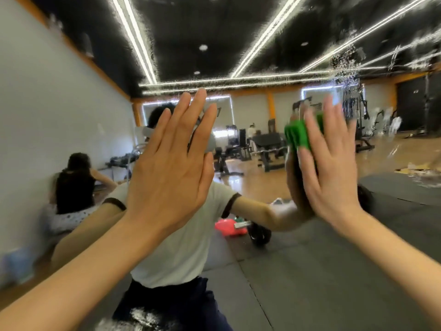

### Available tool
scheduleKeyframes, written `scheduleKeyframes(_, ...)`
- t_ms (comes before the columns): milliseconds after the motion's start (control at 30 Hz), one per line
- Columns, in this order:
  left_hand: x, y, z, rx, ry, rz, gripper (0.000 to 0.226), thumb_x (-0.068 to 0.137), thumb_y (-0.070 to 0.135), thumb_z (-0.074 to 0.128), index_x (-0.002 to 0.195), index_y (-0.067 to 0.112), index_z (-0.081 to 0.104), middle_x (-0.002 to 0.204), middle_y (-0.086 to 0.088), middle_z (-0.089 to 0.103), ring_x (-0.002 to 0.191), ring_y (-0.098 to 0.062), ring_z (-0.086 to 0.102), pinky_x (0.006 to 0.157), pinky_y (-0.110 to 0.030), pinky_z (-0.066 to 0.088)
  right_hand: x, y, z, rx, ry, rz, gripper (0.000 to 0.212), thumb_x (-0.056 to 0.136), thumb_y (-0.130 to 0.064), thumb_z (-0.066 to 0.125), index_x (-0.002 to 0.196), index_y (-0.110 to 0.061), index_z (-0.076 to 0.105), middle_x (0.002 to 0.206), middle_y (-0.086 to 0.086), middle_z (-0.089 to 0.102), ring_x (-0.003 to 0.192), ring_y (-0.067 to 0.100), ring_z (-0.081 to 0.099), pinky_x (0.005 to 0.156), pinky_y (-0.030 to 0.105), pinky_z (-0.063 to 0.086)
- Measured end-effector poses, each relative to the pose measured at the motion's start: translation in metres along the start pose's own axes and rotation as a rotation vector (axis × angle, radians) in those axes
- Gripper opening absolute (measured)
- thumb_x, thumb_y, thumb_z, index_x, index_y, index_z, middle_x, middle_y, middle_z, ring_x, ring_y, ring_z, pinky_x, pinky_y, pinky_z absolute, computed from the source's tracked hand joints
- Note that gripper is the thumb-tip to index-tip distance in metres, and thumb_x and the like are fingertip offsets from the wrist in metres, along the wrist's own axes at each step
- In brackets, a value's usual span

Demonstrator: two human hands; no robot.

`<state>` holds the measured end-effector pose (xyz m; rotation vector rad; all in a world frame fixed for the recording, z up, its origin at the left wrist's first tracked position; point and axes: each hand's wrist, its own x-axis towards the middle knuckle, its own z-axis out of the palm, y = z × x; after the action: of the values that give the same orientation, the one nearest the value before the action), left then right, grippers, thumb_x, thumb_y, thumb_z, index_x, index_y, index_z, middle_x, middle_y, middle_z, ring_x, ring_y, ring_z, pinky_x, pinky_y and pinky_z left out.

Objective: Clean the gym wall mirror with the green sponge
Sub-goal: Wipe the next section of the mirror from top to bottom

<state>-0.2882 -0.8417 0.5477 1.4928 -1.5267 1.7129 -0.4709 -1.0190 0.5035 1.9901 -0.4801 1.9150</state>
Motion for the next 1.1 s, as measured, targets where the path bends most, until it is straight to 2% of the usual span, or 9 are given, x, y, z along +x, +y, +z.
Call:
scheduleKeyframes(133, -0.001, -0.001, 0.001, 0.001, 0.007, 0.008, 0.059, 0.105, 0.022, 0.035, 0.159, 0.002, 0.021, 0.167, -0.018, 0.017, 0.155, -0.031, 0.014, 0.127, -0.044, 0.012, 0.013, -0.008, 0.009, 0.001, 0.049, 0.06, 0.053, 0.109, -0.023, 0.028, 0.157, -0.002, 0.024, 0.166, 0.017, 0.017, 0.154, 0.033, 0.009, 0.125, 0.043, -0.005)
scheduleKeyframes(267, -0.002, -0.001, 0.002, 0.0, 0.019, 0.004, 0.058, 0.106, 0.021, 0.035, 0.159, 0.002, 0.021, 0.167, -0.017, 0.018, 0.155, -0.031, 0.014, 0.127, -0.043, 0.012, -0.114, -0.001, 0.001, -0.074, -0.121, -0.107, 0.054, 0.11, -0.032, 0.021, 0.16, -0.011, 0.017, 0.169, -0.001, 0.003, 0.156, 0.023, 0.004, 0.126, 0.043, -0.004)
scheduleKeyframes(367, -0.002, -0.002, 0.002, -0.004, 0.026, 0.007, 0.057, 0.106, 0.021, 0.033, 0.159, 0.001, 0.022, 0.167, -0.018, 0.019, 0.155, -0.031, 0.014, 0.127, -0.044, 0.011, -0.17, 0.01, -0.01, -0.138, -0.204, -0.224, 0.055, 0.111, -0.033, 0.021, 0.162, -0.019, 0.007, 0.17, -0.002, 0.002, 0.156, 0.021, 0.004, 0.126, 0.043, 0.0)
scheduleKeyframes(500, -0.003, -0.001, 0.003, -0.019, 0.026, 0.0, 0.058, 0.104, 0.02, 0.035, 0.159, 0.001, 0.023, 0.167, -0.018, 0.019, 0.155, -0.032, 0.014, 0.127, -0.044, 0.011, -0.091, 0.013, -0.008, -0.092, -0.166, -0.317, 0.054, 0.109, -0.029, 0.027, 0.16, -0.013, 0.019, 0.169, 0.003, 0.011, 0.155, 0.023, 0.008, 0.126, 0.046, 0.001)
scheduleKeyframes(667, -0.003, -0.001, 0.002, -0.02, 0.024, -0.012, 0.06, 0.103, 0.019, 0.037, 0.159, 0.002, 0.023, 0.167, -0.018, 0.018, 0.155, -0.032, 0.013, 0.127, -0.041, 0.007, -0.008, -0.013, 0.008, 0.038, -0.002, -0.077, 0.052, 0.107, -0.021, 0.034, 0.155, -0.001, 0.028, 0.163, 0.019, 0.025, 0.153, 0.034, 0.014, 0.125, 0.047, -0.002)
scheduleKeyframes(767, -0.002, 0.0, 0.002, -0.013, 0.031, -0.007, 0.06, 0.103, 0.018, 0.037, 0.158, 0.001, 0.024, 0.166, -0.019, 0.019, 0.155, -0.033, 0.014, 0.127, -0.041, 0.007, -0.092, -0.012, 0.01, -0.013, -0.085, -0.158, 0.055, 0.108, -0.025, 0.031, 0.159, -0.008, 0.019, 0.168, 0.01, 0.014, 0.155, 0.025, 0.005, 0.124, 0.056, 0.004)
scheduleKeyframes(900, -0.002, 0.001, 0.001, 0.008, 0.039, -0.003, 0.058, 0.105, 0.02, 0.033, 0.158, 0.001, 0.024, 0.165, -0.02, 0.02, 0.155, -0.035, 0.016, 0.128, -0.043, 0.009, -0.204, 0.004, -0.004, -0.143, -0.225, -0.336, 0.056, 0.11, -0.028, 0.027, 0.161, -0.016, 0.009, 0.17, 0.0, 0.003, 0.156, 0.022, 0.006, 0.125, 0.046, 0.002)
scheduleKeyframes(1000, -0.002, 0.001, 0.001, 0.019, 0.031, -0.011, 0.057, 0.105, 0.021, 0.032, 0.158, 0.001, 0.024, 0.165, -0.02, 0.021, 0.154, -0.035, 0.016, 0.128, -0.043, 0.008, -0.157, 0.005, -0.004, -0.122, -0.217, -0.39, 0.056, 0.11, -0.03, 0.027, 0.161, -0.016, 0.01, 0.17, 0.001, 0.003, 0.156, 0.02, 0.003, 0.125, 0.044, 0.0)
scheduleKeyframes(1100, -0.002, 0.001, 0.0, 0.026, 0.035, -0.01, 0.057, 0.105, 0.021, 0.032, 0.158, 0.0, 0.025, 0.164, -0.021, 0.023, 0.154, -0.035, 0.018, 0.127, -0.045, 0.011, -0.054, -0.013, 0.004, 0.018, -0.057, -0.177, 0.052, 0.109, -0.026, 0.03, 0.157, -0.007, 0.023, 0.165, 0.012, 0.02, 0.155, 0.024, 0.008, 0.125, 0.046, -0.002)
